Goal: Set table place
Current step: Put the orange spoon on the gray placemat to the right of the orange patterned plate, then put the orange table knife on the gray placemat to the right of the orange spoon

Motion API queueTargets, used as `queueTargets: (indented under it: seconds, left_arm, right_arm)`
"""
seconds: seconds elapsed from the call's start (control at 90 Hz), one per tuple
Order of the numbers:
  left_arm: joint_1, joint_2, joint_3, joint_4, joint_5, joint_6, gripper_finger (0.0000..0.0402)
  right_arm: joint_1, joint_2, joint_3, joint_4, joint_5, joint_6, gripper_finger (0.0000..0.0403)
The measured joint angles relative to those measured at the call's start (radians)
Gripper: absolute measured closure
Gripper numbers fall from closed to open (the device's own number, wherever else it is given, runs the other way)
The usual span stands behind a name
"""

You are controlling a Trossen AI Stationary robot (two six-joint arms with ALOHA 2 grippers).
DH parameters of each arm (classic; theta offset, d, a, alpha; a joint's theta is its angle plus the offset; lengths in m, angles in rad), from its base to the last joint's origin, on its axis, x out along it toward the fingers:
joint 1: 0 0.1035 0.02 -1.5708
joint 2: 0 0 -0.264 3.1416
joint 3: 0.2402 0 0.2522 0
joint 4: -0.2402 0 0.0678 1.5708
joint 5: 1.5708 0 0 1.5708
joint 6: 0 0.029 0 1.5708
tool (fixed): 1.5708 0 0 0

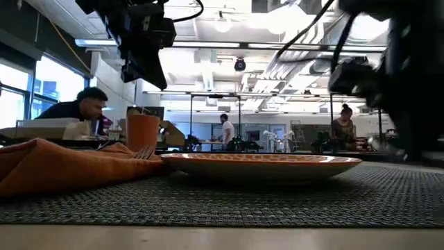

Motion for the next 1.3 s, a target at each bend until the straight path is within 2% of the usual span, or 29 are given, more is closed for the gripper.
queueTargets:
  seconds: [0.178,0.411,0.522,0.644,0.811,0.922,1.044,1.133,1.3]
  left_arm:
    - [-0.015,0.0,0.0,0.0,0.016,0.0,0.0401]
    - [-0.041,0.0,0.001,-0.008,0.011,0.0,0.0401]
    - [-0.045,0.0,0.001,-0.008,0.007,0.0,0.0402]
    - [-0.045,0.0,0.001,-0.007,0.004,-0.001,0.0402]
    - [-0.045,0.0,0.001,-0.007,-0.004,-0.007,0.0402]
    - [-0.045,0.0,0.001,-0.007,-0.007,-0.011,0.0402]
    - [-0.045,0.0,0.001,-0.007,-0.006,-0.011,0.0402]
    - [-0.045,0.0,0.001,-0.007,-0.006,-0.012,0.0402]
    - [-0.045,0.0,0.001,-0.007,0.003,-0.023,0.0402]
  right_arm:
    - [-0.053,0.111,0.066,0.009,0.005,-0.058,0.0403]
    - [-0.084,0.139,0.109,-0.003,0.021,-0.126,0.0399]
    - [-0.089,0.141,0.122,-0.009,0.024,-0.175,0.0373]
    - [-0.087,0.128,0.148,-0.047,0.046,-0.218,0.0321]
    - [-0.068,0.036,0.164,-0.137,0.032,-0.309,0.0244]
    - [-0.028,-0.055,0.164,-0.377,-0.011,-0.304,0.0214]
    - [0.026,-0.142,0.154,-0.649,-0.075,-0.281,0.0208]
    - [0.056,-0.213,0.074,-0.662,-0.156,-0.259,0.0214]
    - [0.107,-0.344,-0.129,-0.489,-0.263,-0.118,0.0238]
